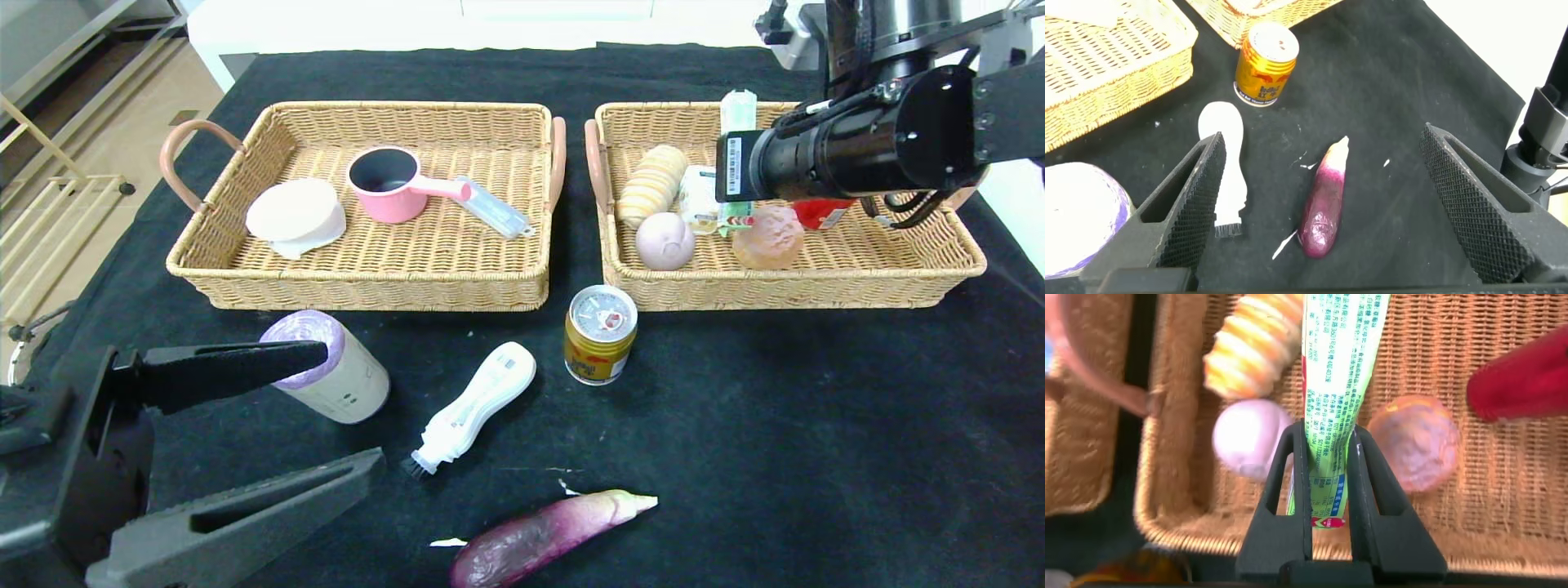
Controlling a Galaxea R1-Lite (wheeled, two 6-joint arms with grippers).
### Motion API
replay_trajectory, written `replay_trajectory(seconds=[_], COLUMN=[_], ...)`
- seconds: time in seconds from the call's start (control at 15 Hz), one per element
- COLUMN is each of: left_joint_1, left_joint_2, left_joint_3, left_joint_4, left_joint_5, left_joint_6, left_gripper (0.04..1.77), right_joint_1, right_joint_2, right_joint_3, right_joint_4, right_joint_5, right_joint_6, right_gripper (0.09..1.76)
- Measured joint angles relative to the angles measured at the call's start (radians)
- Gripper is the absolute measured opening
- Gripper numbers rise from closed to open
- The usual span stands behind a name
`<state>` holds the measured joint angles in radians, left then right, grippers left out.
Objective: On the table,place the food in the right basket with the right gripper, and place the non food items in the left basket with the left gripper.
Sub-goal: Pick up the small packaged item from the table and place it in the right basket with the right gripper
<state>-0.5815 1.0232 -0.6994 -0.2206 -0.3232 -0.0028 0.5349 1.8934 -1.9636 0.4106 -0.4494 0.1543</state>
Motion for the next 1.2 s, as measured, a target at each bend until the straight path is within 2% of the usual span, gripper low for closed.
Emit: replay_trajectory(seconds=[0.2,0.33,0.73,1.0,1.2], left_joint_1=[0.000,0.010,0.024,0.024,0.024], left_joint_2=[-0.002,-0.005,-0.006,-0.007,-0.007], left_joint_3=[0.003,0.002,0.005,0.006,0.006], left_joint_4=[-0.002,-0.025,-0.037,-0.037,-0.036], left_joint_5=[0.000,0.000,0.000,0.000,0.000], left_joint_6=[0.003,0.003,0.002,0.003,0.002], left_gripper=[1.72,1.72,1.72,1.72,1.72], right_joint_1=[-0.024,-0.025,-0.013,-0.004,0.010], right_joint_2=[0.033,0.046,0.072,0.074,0.075], right_joint_3=[0.002,0.004,0.005,0.004,0.004], right_joint_4=[-0.057,-0.067,-0.094,-0.105,-0.103], right_joint_5=[-0.009,-0.038,-0.041,-0.046,-0.045], right_joint_6=[0.001,-0.001,0.001,0.000,0.001], right_gripper=[0.36,0.36,0.36,0.86,1.13])
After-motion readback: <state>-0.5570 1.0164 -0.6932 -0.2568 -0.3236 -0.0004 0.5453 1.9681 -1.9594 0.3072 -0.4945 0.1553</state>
